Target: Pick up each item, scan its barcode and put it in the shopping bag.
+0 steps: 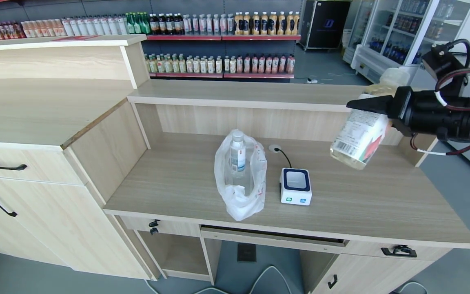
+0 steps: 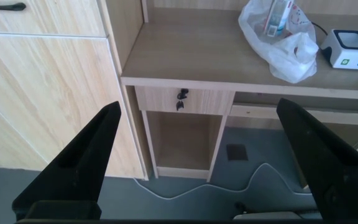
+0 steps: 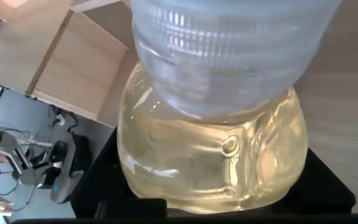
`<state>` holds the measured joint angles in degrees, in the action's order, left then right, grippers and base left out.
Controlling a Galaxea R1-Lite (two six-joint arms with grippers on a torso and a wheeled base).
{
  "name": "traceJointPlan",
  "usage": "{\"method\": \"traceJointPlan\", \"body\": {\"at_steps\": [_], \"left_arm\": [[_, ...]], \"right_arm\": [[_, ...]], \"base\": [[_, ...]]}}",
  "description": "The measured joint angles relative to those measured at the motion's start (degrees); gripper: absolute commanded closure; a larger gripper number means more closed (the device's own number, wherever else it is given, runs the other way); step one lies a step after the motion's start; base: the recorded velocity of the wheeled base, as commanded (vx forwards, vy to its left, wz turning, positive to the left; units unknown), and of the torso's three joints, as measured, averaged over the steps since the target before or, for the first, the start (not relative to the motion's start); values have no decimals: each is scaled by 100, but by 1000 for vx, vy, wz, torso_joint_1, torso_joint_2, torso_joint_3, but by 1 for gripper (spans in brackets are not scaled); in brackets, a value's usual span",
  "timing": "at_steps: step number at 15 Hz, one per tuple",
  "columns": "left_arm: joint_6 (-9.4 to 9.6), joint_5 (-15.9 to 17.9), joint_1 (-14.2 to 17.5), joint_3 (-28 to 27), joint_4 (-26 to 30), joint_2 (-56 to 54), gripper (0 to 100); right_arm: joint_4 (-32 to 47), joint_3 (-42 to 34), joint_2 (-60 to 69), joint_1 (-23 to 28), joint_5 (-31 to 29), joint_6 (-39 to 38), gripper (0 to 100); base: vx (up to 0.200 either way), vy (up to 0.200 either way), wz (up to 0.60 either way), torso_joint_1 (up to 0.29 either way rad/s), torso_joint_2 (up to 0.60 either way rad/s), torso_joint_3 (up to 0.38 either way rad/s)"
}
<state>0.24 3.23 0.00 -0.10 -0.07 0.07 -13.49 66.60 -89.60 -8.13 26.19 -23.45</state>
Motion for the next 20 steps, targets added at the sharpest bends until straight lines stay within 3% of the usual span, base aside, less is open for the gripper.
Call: {"method": "traceJointPlan", "body": {"at_steps": [4,8,13,20], "left_arm": [[2,0,-2,0,0,0,0],[2,0,0,0,2,0,0],[2,2,0,0,0,0,0],[2,0,0,0,0,0,0]], "right_arm": [[129,-41,630,-1220,178,252,100],[168,-210,928,-2097,402,422,100],[450,-561,1463,-2472,780,428,100],[549,-867,1990,-2508,791,428,100]], "base": [[0,0,0,0,0,0],[0,0,0,0,0,0],[0,0,0,0,0,0],[0,0,0,0,0,0]]}}
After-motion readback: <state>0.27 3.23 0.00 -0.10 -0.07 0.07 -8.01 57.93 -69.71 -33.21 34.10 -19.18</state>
